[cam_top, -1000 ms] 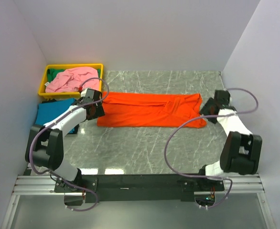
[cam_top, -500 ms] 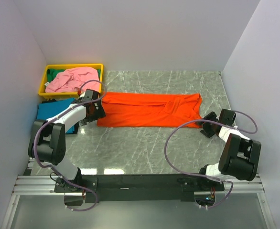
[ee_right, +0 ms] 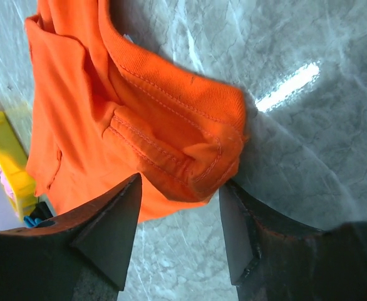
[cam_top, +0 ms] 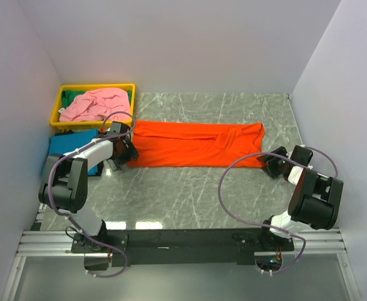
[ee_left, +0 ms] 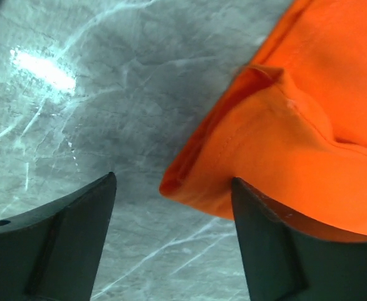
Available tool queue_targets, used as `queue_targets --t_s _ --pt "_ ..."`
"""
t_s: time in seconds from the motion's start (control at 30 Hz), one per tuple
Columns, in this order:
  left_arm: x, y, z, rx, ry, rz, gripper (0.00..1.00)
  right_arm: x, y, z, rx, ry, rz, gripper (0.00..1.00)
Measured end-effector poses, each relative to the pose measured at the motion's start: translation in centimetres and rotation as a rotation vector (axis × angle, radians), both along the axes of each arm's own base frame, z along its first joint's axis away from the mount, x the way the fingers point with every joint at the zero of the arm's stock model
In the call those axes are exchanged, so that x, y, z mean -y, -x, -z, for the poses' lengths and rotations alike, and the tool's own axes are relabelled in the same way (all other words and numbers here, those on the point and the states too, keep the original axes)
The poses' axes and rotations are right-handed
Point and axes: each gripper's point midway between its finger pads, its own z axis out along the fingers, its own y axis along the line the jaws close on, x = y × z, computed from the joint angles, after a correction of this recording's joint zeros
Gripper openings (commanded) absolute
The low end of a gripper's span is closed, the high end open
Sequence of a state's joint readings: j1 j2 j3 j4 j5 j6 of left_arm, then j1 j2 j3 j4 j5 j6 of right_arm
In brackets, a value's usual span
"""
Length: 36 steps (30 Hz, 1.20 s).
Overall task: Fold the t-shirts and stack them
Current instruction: Fold the tshirt
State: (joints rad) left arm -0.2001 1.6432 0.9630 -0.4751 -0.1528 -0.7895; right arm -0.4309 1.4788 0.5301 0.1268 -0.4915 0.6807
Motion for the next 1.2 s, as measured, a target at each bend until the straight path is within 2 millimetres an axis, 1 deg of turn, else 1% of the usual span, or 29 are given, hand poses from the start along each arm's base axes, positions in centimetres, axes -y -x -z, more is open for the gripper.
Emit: queue_targets --t_s 0.07,0.1,0.13,0.17,0.23,0.27,0.3,0.33,0.37,0.4,0.63,0.73,0.77,0.83,0.87,0.93,0.97,1.03,1.07,1.13,1.2 --pt "-0.1 0.1 0.4 -0.013 -0.002 -0.009 0.62 0.1 0.0 0.1 0.000 -0.004 0.004 0.53" --pt "-0.1 0.1 0.4 -0.012 0.001 -0.013 0.51 0.2 0.0 0.2 -0.002 -0.005 0.008 0.47" --pt "-0.1 0.1 0.5 -0.013 0.002 -0.017 0.45 0.4 0.0 0.3 -0.005 -0.004 0.011 0.44" --pt "-0.2 0.0 0.6 -0.015 -0.002 -0.019 0.34 0.5 0.1 0.5 -0.013 0.000 0.019 0.36" --pt "-0.3 0.0 0.7 -0.016 -0.006 -0.024 0.24 0.9 0.4 0.9 -0.032 0.010 0.030 0.25" --pt "-0.3 -0.1 0.8 -0.017 -0.008 -0.025 0.15 1.1 0.6 1.1 -0.044 0.012 0.038 0.14" --pt "-0.3 -0.1 0.8 -0.017 -0.009 -0.029 0.10 1.2 0.8 1.2 -0.054 0.012 0.043 0.08" --pt "-0.3 -0.2 0.8 -0.016 -0.007 -0.029 0.07 1.4 1.1 1.4 -0.066 0.014 0.051 0.03" --pt "-0.3 -0.3 0.8 -0.015 -0.007 -0.027 0.04 1.6 1.2 1.5 -0.074 0.009 0.060 0.00" --pt "-0.2 -0.3 0.8 -0.014 -0.009 -0.026 0.01 1.7 1.3 1.6 -0.078 0.009 0.067 0.00" --pt "-0.2 -0.2 0.8 -0.013 -0.007 -0.030 0.01 2.9 2.0 1.5 -0.130 0.027 0.113 0.00" --pt "0.2 0.7 0.9 -0.005 0.027 -0.032 0.06 3.5 2.3 1.4 -0.169 0.049 0.129 0.01" --pt "0.6 1.5 0.9 -0.007 0.049 -0.027 0.12 3.9 2.2 1.2 -0.181 0.061 0.136 0.02" --pt "1.4 3.1 1.0 -0.014 0.090 -0.018 0.18 5.0 1.7 0.5 -0.192 0.097 0.148 0.06" --pt "2.0 4.0 1.0 -0.024 0.111 -0.008 0.27 5.7 1.2 0.0 -0.192 0.119 0.155 0.14" --pt "3.7 5.8 0.9 -0.036 0.147 0.030 0.37 7.0 0.2 -0.7 -0.189 0.158 0.167 0.28" --pt "4.6 6.6 0.8 -0.049 0.162 0.051 0.47 7.8 -0.3 -1.0 -0.188 0.182 0.173 0.37" --pt "6.0 7.9 0.5 -0.063 0.177 0.087 0.58 9.1 -0.8 -1.5 -0.187 0.228 0.188 0.43" --pt "6.4 8.5 0.3 -0.071 0.181 0.097 0.68 9.4 -0.9 -1.6 -0.187 0.243 0.190 0.47" --pt "6.6 9.4 -0.4 -0.076 0.177 0.110 0.76 9.7 -0.7 -1.7 -0.193 0.270 0.191 0.49" --pt "5.7 9.4 -1.7 -0.054 0.141 0.095 0.80 9.5 -0.4 -1.9 -0.206 0.294 0.185 0.50"
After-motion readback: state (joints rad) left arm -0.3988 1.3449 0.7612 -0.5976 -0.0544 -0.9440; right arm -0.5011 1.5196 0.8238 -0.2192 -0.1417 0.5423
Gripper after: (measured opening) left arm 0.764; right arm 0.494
